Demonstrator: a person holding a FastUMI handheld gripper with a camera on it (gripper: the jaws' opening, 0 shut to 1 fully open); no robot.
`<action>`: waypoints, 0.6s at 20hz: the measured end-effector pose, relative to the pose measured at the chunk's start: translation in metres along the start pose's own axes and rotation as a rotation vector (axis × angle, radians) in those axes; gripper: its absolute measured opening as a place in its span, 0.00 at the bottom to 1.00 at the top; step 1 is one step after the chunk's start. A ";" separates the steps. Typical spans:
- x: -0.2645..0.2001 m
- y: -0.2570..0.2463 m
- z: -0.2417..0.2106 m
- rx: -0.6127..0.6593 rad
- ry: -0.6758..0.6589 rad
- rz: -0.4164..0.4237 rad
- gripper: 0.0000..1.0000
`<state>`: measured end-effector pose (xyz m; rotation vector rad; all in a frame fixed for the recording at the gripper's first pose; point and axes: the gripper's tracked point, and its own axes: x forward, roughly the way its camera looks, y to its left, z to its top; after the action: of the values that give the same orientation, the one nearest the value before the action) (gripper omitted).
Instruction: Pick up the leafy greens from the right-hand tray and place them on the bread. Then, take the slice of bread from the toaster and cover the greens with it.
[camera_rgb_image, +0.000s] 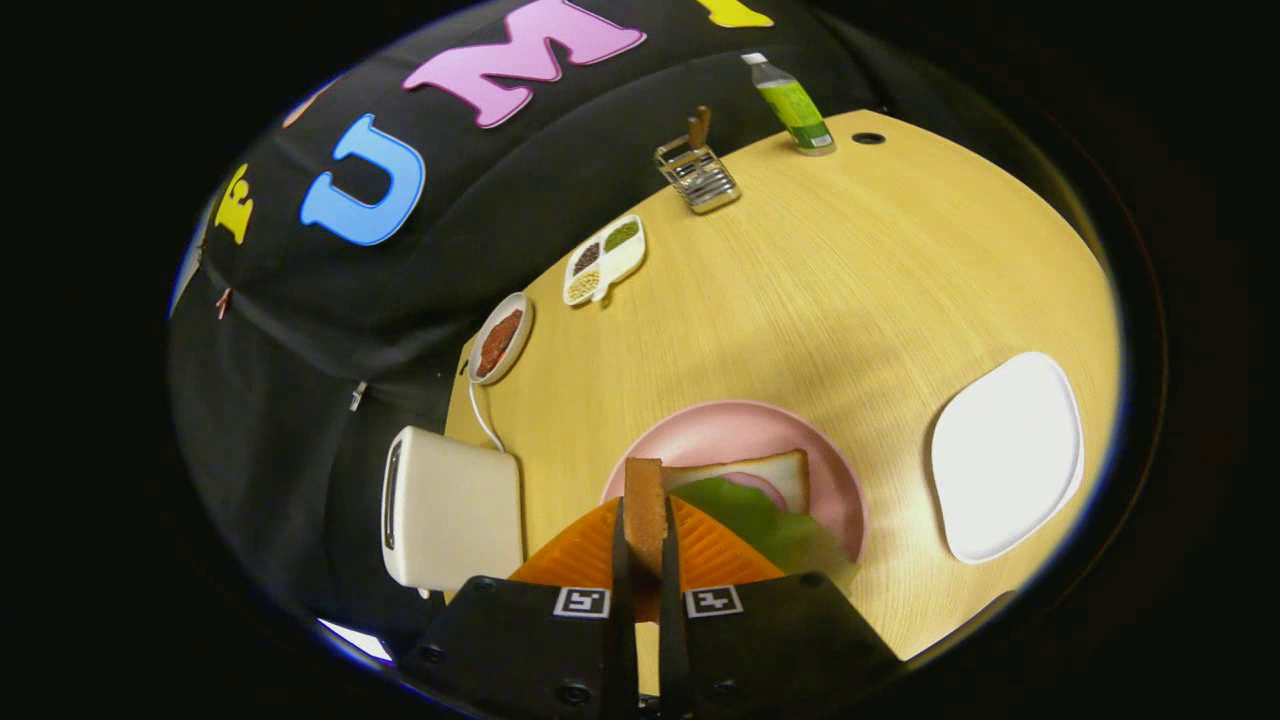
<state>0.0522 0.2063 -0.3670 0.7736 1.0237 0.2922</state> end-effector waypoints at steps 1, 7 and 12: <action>0.004 -0.012 0.001 -0.001 -0.002 -0.025 0.13; 0.012 -0.051 -0.011 -0.107 0.022 -0.157 0.38; 0.008 -0.066 -0.010 -0.178 0.008 -0.210 0.63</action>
<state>0.0394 0.1687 -0.4219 0.5005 1.0618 0.2022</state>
